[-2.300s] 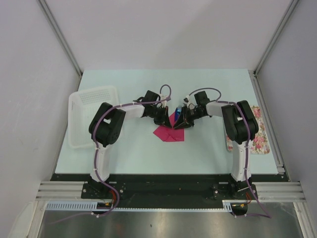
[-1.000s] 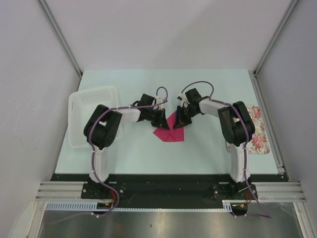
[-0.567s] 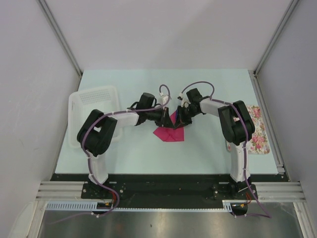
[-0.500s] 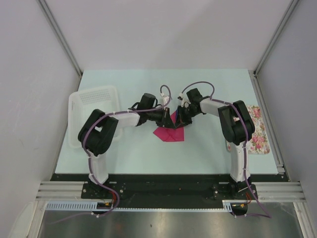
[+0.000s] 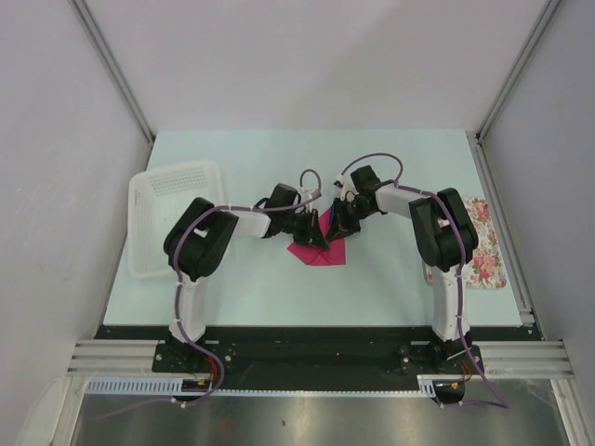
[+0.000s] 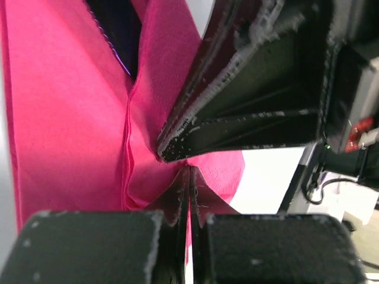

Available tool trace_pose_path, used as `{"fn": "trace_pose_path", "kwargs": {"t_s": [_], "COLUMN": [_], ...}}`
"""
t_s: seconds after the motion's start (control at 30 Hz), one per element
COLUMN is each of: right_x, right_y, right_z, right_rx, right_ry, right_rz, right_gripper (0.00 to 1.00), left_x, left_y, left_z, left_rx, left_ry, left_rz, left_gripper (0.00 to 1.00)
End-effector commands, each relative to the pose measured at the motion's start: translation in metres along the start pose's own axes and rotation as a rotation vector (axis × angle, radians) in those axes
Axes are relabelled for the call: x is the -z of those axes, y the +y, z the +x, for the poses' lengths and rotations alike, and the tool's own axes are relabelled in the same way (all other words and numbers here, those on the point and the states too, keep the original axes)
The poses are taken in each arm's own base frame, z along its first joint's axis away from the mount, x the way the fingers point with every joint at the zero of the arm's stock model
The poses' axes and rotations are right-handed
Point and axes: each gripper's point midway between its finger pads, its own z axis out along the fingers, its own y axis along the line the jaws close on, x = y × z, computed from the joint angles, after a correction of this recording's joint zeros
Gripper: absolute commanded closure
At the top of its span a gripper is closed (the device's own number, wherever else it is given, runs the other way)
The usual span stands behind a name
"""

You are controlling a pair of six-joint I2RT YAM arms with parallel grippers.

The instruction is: Place the utensils on the paper napkin and roll it up

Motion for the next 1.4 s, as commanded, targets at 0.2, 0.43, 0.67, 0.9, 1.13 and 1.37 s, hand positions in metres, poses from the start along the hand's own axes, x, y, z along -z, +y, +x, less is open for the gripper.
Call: {"fn": "trace_pose_path", "kwargs": {"t_s": [0.2, 0.43, 0.67, 0.9, 1.13, 1.37], "right_x": [0.009, 0.039, 0.011, -0.012, -0.013, -0.006], "right_y": [0.006, 0.031, 0.006, -0.035, -0.046, -0.029], "right_z": [-0.020, -0.022, -0.007, 0.015, 0.021, 0.010], "right_rx": [0.017, 0.025, -0.010, -0.013, 0.014, 0.070], "right_ry": [-0.062, -0.114, -0.072, 0.008, 0.029, 0.008], "right_rz": [0.015, 0.007, 0.065, 0.163, 0.181, 0.141], "right_gripper": [0.86, 0.80, 0.87, 0.98, 0.99, 0.97], "left_x": [-0.004, -0.002, -0.001, 0.011, 0.029, 0.013], "left_y": [0.053, 0.054, 0.044, 0.012, -0.012, 0.019], "left_z": [0.007, 0.008, 0.003, -0.012, -0.027, -0.014], "left_rx": [0.118, 0.129, 0.106, 0.040, -0.013, 0.079], "left_ry": [0.021, 0.014, -0.001, -0.071, -0.131, -0.064], "left_rz": [-0.292, -0.314, -0.270, -0.168, -0.123, -0.192], "left_gripper": [1.00, 1.00, 1.00, 0.97, 0.95, 1.00]}}
